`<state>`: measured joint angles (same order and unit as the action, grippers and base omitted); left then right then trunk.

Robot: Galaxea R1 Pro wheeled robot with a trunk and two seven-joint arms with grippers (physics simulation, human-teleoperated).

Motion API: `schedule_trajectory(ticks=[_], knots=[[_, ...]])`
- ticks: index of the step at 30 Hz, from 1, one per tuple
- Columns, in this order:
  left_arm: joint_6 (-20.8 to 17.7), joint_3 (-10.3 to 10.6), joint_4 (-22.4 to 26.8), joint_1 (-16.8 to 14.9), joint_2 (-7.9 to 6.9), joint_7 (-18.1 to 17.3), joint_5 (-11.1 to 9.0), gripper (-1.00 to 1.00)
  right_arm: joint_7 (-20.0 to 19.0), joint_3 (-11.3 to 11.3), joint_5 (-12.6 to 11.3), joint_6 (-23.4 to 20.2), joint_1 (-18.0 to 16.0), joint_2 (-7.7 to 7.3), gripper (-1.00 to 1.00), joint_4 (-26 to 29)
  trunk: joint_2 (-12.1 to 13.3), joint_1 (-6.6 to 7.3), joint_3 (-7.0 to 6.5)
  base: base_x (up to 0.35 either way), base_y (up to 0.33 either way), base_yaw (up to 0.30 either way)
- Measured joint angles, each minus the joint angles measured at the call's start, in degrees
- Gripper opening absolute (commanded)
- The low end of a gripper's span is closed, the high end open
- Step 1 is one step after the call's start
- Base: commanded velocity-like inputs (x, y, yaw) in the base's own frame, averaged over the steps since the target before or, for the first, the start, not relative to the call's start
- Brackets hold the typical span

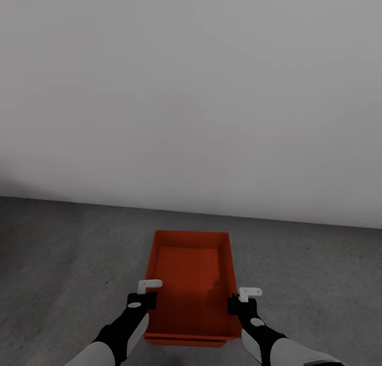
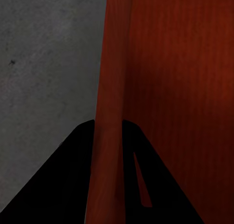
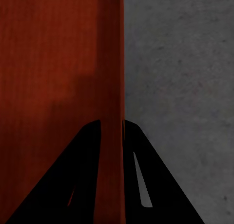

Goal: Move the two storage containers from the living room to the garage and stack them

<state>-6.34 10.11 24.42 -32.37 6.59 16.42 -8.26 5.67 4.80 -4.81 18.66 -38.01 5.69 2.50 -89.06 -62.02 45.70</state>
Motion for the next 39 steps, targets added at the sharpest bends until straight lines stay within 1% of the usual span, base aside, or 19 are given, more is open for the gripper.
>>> schedule_trajectory(ticks=[10,39], knots=[[0.0,0.0,0.0,0.0,0.00,0.0,0.0,-1.00,0.0,0.0,0.0,0.0,0.0,0.00,-1.00,0.0,-4.0,-2.20,1.80,0.000,0.000,0.000],[0.0,0.1,0.1,0.0,-0.01,0.0,0.1,-1.00,0.0,-0.1,0.0,0.2,0.0,0.01,-1.00,0.0,-4.0,-2.20,1.80,0.000,0.000,0.000]])
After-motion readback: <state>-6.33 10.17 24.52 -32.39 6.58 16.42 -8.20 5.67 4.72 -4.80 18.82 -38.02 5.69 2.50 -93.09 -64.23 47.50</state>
